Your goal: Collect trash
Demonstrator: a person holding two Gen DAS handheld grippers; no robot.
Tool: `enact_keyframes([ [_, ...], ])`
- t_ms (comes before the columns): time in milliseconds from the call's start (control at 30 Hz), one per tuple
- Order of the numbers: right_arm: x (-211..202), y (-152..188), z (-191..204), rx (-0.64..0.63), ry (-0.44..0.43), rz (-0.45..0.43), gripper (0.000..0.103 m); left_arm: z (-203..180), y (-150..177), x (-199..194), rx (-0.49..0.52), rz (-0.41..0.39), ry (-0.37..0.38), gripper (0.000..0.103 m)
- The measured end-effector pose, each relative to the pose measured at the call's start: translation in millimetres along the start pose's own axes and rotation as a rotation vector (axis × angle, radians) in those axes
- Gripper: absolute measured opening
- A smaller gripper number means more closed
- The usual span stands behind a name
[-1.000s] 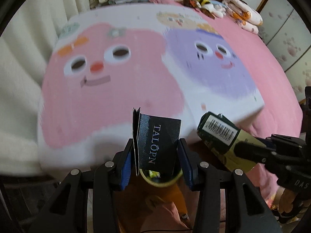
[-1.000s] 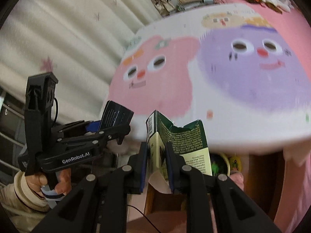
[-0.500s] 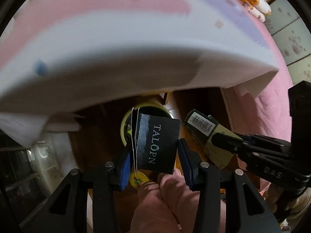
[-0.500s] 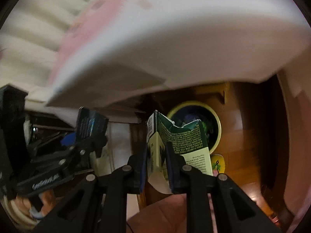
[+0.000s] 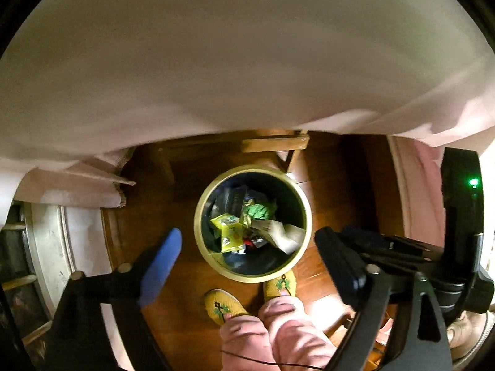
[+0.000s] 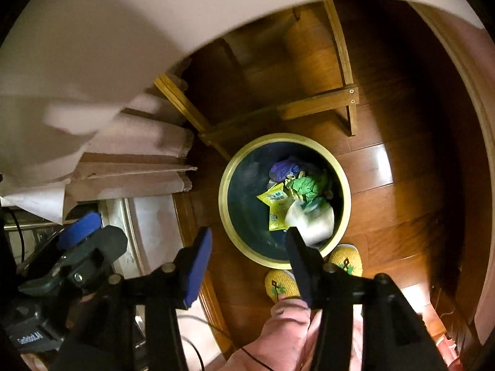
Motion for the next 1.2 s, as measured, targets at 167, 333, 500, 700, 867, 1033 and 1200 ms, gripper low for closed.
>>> enact_keyframes([
  [167, -5, 0, 0, -0.061, 0.017, -0.001, 0.055, 2, 8, 0, -0.011, -0.01, -0.039, 0.092],
  [333, -18, -2, 5, -0.102, 0.022, -0.023, 0.058, -6, 8, -16, 0.014, -0.057, -0.091, 0.092],
  [500, -41, -6, 15, -0.133, 0.022, -0.071, 0.058, -14, 2, -38, 0.045, -0.093, -0.114, 0.092],
  [700, -74, -9, 29, -0.149, 0.022, -0.119, 0.058, -18, -9, -79, 0.046, -0.124, -0.141, 0.092],
  [867, -114, -7, 42, -0.156, 0.02, -0.159, 0.065, -18, -19, -121, 0.016, -0.158, -0.163, 0.092],
  [1033, -157, -7, 56, -0.173, 0.028, -0.2, 0.069, -21, -32, -167, 0.01, -0.202, -0.167, 0.092],
  [1200, -197, -10, 74, -0.204, 0.034, -0.25, 0.069, -27, -42, -213, 0.031, -0.24, -0.187, 0.092],
])
Point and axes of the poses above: each gripper's, at about its wrist camera, not at the fingertips, and x roughly the way its jaws point, z to its left, y to its underside, the point moved 1 cm from there along x, roughly the way its jaws point, and after that the axes turned 10 degrees about -z, right-handed, at the moved point
